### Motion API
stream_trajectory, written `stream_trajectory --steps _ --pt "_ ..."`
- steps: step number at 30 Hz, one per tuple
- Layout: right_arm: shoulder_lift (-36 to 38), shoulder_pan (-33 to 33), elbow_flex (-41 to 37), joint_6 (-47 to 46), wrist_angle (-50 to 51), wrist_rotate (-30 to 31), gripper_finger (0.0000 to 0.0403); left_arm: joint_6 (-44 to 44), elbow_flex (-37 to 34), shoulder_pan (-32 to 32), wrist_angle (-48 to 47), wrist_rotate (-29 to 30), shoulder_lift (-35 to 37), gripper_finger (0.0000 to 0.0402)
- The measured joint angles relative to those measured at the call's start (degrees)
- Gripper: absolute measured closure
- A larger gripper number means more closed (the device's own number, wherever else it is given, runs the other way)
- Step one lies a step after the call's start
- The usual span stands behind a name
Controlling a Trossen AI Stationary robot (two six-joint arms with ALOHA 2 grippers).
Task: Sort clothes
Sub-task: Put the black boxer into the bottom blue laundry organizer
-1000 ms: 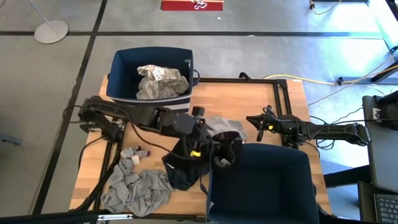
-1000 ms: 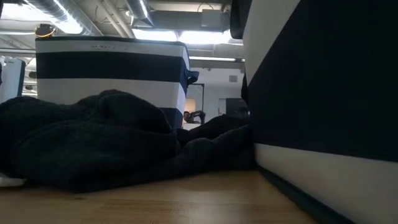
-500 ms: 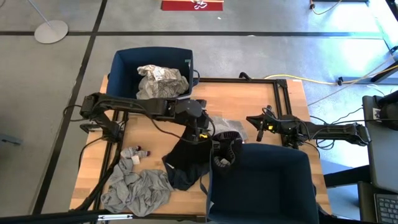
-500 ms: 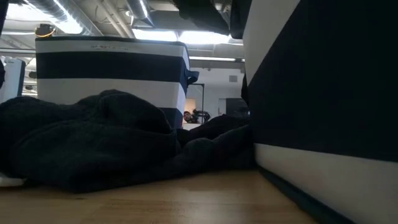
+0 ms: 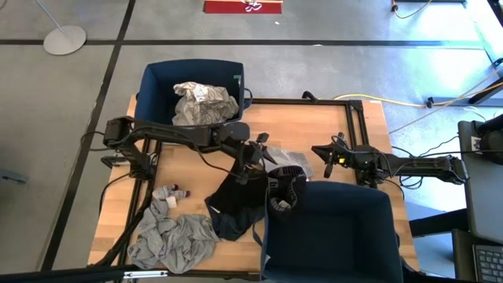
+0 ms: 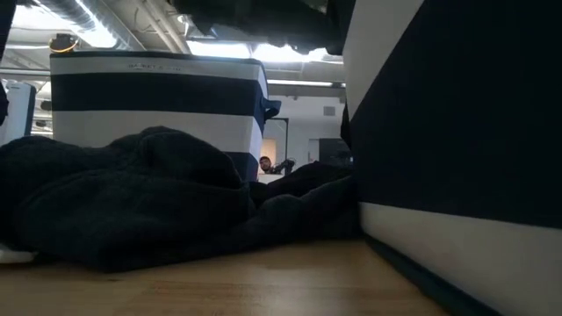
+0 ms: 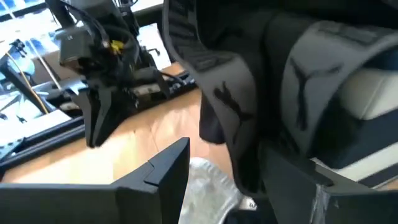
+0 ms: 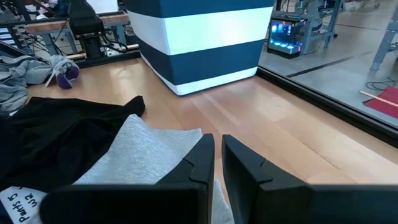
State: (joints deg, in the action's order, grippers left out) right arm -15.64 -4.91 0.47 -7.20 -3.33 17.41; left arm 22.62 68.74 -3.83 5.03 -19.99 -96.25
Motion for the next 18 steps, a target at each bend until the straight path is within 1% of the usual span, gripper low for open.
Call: stream_trajectory --steps 7,15,18 --pt "0.0 0.0 0.0 -0.11 -0.03 0.2 0.0368 0.14 -0.1 0.04 7.44 -4.53 -4.03 0.0221" --pt "0.0 0.0 0.0 -0.22 -0.04 0.41 0.0368 -0.9 -0.11 0.12 18.28 -4.59 -8.36 0.0221" --pt "0.0 0.0 0.0 -0.22 -0.02 0.41 0.0368 -1.01 -0.12 0.13 20.04 -4.54 -8.63 0.0221"
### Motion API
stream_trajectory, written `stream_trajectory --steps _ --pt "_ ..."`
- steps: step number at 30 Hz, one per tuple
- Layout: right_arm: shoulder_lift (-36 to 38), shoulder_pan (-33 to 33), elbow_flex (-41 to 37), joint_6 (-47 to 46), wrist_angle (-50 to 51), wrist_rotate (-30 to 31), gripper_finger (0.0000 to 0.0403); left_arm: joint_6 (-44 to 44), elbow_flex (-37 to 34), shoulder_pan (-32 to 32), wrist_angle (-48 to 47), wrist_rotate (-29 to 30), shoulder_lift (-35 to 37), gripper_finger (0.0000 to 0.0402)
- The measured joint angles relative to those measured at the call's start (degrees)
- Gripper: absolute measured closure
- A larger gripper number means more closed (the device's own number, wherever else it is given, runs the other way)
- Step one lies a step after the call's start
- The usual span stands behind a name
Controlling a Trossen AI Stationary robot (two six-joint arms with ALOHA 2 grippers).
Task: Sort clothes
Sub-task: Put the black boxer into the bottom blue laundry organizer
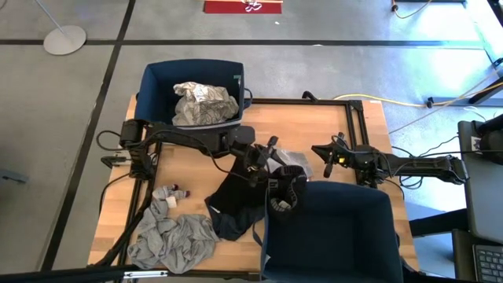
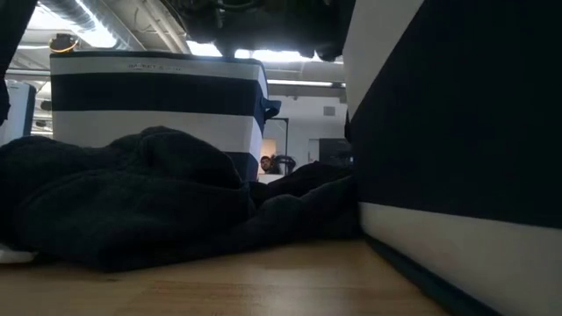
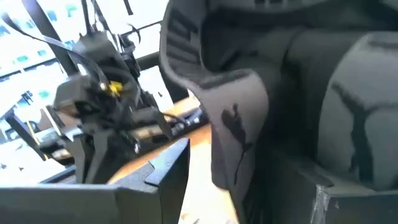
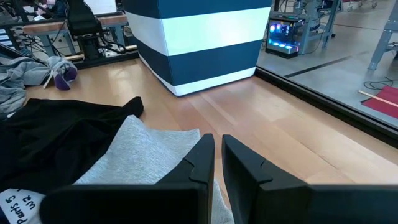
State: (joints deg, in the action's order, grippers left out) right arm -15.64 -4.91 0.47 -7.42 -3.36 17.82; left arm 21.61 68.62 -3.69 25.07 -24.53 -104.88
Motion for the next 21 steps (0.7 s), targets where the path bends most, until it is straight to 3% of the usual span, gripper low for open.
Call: stream_trajectory --steps 5,13,21 --pt "0.0 0.0 0.0 0.0 -0.01 0.0 0.0368 -0.89 0.0 0.22 1.33 -0.01 0.09 0.0245" --pt "0.0 0.0 0.0 -0.39 0.0 -0.2 0.0368 0.88 0.0 1.02 1.24 0.0 0.42 0.0386" --pt "0.0 0.0 -0.01 -1.18 0.03 -0.87 0.0368 1.66 1.64 1.81 0.91 3.11 3.84 0.0391"
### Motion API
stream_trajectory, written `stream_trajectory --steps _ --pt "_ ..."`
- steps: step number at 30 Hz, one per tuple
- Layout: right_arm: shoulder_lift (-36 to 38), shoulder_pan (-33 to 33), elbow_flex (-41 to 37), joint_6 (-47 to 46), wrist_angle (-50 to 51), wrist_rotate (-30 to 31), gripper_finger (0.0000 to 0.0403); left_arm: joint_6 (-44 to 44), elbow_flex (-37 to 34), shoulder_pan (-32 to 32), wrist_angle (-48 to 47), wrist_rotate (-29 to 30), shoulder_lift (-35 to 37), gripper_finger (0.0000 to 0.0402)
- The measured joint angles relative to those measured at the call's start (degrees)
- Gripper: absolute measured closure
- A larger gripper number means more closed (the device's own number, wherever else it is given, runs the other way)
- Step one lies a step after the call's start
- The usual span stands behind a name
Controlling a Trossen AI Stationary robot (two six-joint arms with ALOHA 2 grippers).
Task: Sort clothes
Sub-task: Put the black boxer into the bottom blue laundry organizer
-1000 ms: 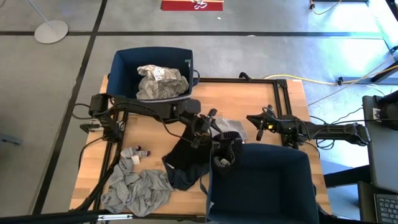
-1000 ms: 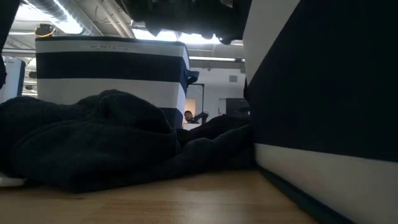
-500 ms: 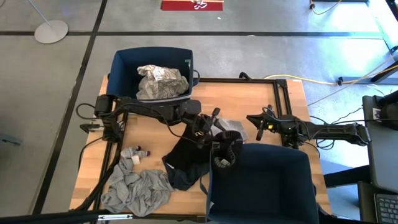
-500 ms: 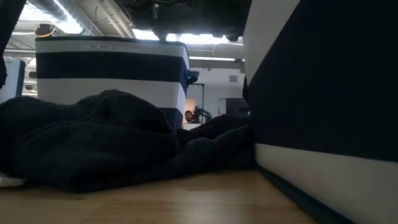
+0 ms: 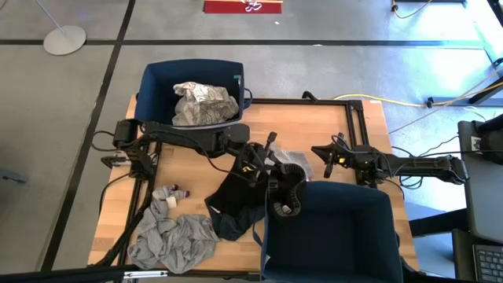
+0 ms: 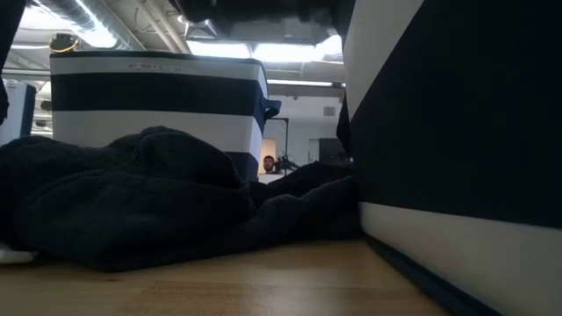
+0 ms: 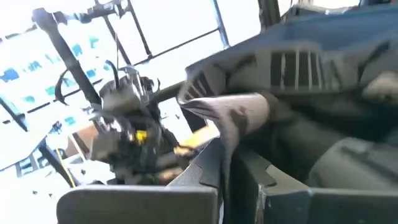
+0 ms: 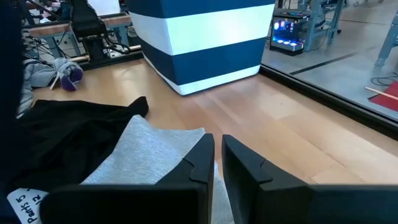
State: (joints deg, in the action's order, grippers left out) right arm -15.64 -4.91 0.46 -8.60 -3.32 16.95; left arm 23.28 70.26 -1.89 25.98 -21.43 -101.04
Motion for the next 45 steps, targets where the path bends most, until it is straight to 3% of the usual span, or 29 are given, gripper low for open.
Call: stream_trajectory --steps 8,21,27,34,37,40,45 --pt "0.0 0.0 -0.01 0.0 -0.01 -0.01 0.0368 0.69 1.72 3.12 -0.47 0.17 3.07 0.0394" --pt "0.0 0.0 -0.01 -0.16 -0.01 -0.02 0.0368 2.0 6.5 14.11 -1.78 -0.32 3.33 0.0396" --pt "0.0 0.0 -0.01 -0.25 -0.01 -0.02 0.0368 -1.46 6.95 15.96 -2.56 -0.16 2.94 0.0393" --pt "0.0 0.0 -0.01 -1.66 0.03 -0.04 0.0368 -11.53 6.91 14.72 -5.54 7.66 0.36 0.0342" --pt "0.0 0.0 -0.01 -1.66 -0.01 -0.04 0.0368 -16.16 6.89 13.64 -8.5 7.94 -0.49 0.0304" --pt "0.0 0.0 -0.01 -1.66 -0.05 -0.04 0.0368 -18.85 8.29 13.18 -14.8 8.1 -0.78 0.0262" --pt "0.0 0.0 -0.01 -1.74 -0.14 -0.04 0.0368 -14.83 15.36 14.29 -32.28 10.61 -0.15 0.0207"
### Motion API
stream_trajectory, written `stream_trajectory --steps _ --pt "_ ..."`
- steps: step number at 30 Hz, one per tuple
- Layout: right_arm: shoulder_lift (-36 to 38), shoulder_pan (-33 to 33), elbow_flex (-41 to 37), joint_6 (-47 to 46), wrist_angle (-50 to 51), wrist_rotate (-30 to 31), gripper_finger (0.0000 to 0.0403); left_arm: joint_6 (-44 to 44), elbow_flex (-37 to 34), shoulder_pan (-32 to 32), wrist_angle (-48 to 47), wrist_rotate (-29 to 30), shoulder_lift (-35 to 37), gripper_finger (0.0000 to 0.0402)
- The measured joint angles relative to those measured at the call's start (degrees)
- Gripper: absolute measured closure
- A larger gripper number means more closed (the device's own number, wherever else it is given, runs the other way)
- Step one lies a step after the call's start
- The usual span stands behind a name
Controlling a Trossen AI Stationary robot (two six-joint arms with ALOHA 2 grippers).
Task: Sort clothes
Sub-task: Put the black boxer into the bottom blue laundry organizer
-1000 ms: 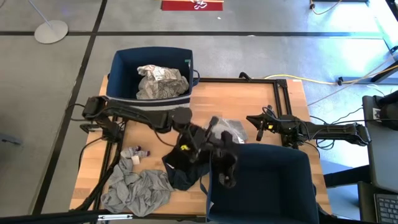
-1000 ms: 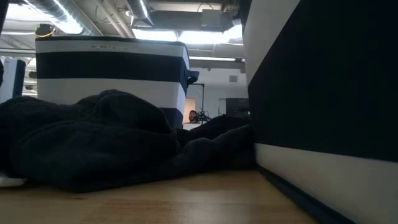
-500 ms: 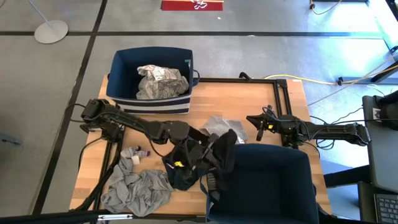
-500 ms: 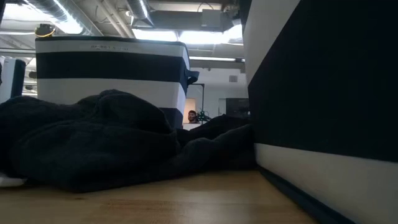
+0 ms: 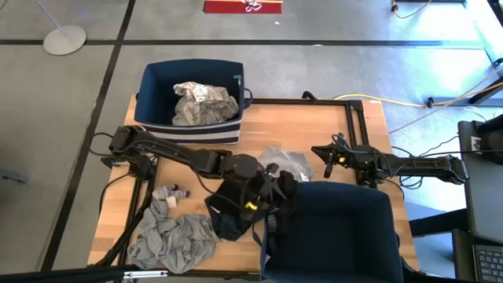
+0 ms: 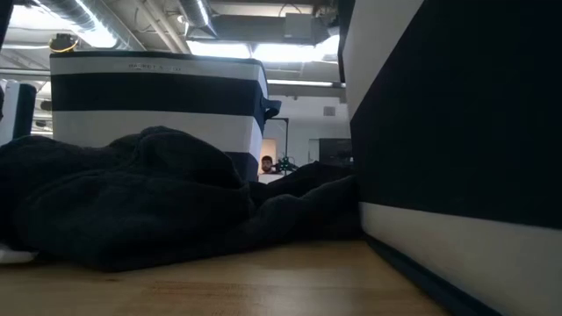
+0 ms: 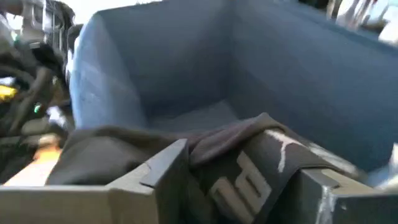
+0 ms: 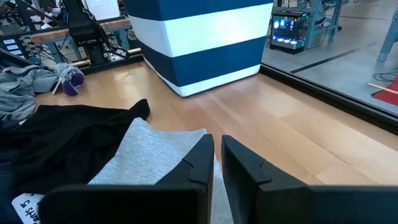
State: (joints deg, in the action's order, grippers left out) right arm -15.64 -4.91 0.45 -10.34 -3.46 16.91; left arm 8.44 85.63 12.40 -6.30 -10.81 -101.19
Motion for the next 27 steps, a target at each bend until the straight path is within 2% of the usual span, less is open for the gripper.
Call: stream_trajectory --steps 6,9,16,27 --pt "0.0 0.0 0.0 -1.57 0.0 -0.02 0.0368 1.86 12.92 1.05 -22.72 9.1 1.1 0.0187" --pt "0.0 0.0 0.0 -1.95 -0.02 -0.02 0.0368 1.87 16.14 1.01 -27.81 11.29 1.01 0.0189" --pt "0.0 0.0 0.0 -2.04 -0.03 -0.02 0.0368 1.85 16.05 -0.08 -22.6 23.42 1.11 0.0193" --pt "0.0 0.0 0.0 -1.99 0.09 -0.04 0.0368 0.77 12.54 -1.98 -16.88 24.18 -3.3 0.0192"
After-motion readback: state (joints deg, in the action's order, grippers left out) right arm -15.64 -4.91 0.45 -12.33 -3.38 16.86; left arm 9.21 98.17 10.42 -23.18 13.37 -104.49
